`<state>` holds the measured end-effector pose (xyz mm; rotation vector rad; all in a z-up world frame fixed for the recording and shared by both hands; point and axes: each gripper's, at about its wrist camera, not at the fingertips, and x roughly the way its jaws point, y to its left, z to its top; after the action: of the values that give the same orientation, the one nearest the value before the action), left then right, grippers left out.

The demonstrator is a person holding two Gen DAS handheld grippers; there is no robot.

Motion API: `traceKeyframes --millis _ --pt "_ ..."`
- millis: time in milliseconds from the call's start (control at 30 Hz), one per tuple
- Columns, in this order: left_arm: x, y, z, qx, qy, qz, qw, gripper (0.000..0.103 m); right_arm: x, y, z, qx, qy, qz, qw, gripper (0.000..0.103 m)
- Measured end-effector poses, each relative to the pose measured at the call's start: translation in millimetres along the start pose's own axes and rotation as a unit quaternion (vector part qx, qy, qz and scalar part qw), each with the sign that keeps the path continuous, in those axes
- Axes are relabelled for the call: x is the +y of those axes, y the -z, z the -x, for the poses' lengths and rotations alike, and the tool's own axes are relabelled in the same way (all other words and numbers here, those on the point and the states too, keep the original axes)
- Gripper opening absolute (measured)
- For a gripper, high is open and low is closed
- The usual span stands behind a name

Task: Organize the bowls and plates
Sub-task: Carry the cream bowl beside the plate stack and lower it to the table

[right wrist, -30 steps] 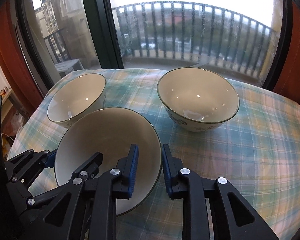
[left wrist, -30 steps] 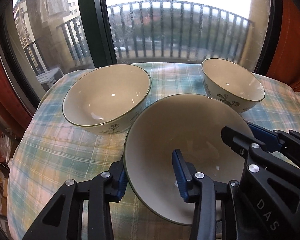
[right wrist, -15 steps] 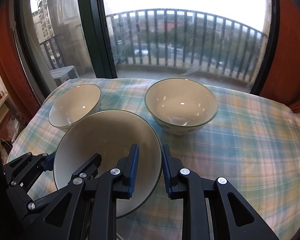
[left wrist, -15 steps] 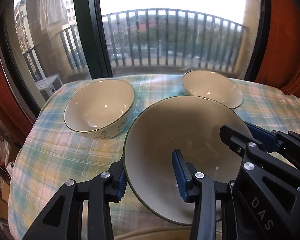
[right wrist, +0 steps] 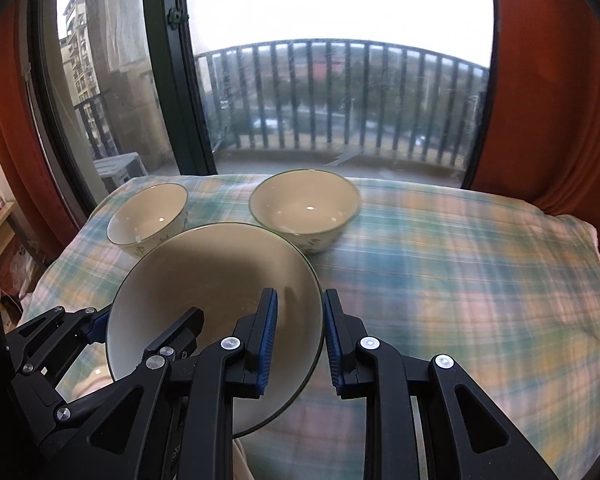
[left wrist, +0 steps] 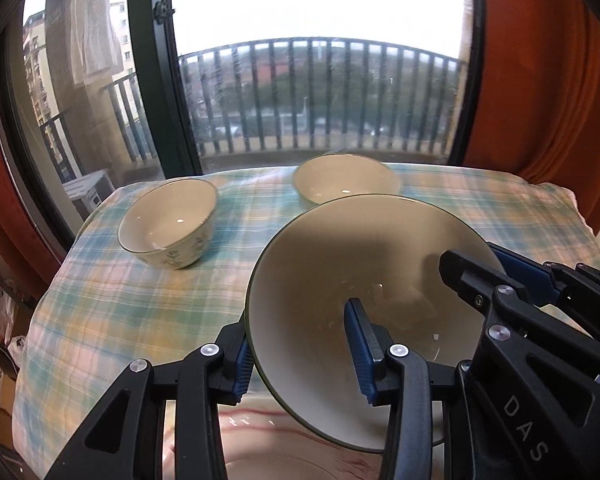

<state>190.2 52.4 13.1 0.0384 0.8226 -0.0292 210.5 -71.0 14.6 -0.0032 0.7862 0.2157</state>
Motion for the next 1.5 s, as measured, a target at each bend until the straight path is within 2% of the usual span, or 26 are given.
traceKeyframes --millis 500,967,1167,1400,1500 --pt "-57 43 23 -0.002 0.034 -0.034 0.9989 0.042 -57 58 52 -0.011 0.023 -0.033 0.999 0.026" --pt "-86 90 30 0.016 0.046 -0.055 0.9973 0.042 -79 117 64 0.020 0.025 -0.067 0.997 0.026" --pt "-94 101 23 0.032 0.057 -0.052 0.9965 0.042 -88 130 62 0.035 0.029 -0.078 0.996 0.026" --pt "-97 103 24 0.030 0.060 -0.050 0.9965 0.044 -93 135 65 0.037 0.021 -0.088 0.995 0.026" --pt "-97 102 25 0.028 0.063 -0.047 0.9965 0.046 -94 136 66 0.034 0.014 -0.096 0.995 0.029"
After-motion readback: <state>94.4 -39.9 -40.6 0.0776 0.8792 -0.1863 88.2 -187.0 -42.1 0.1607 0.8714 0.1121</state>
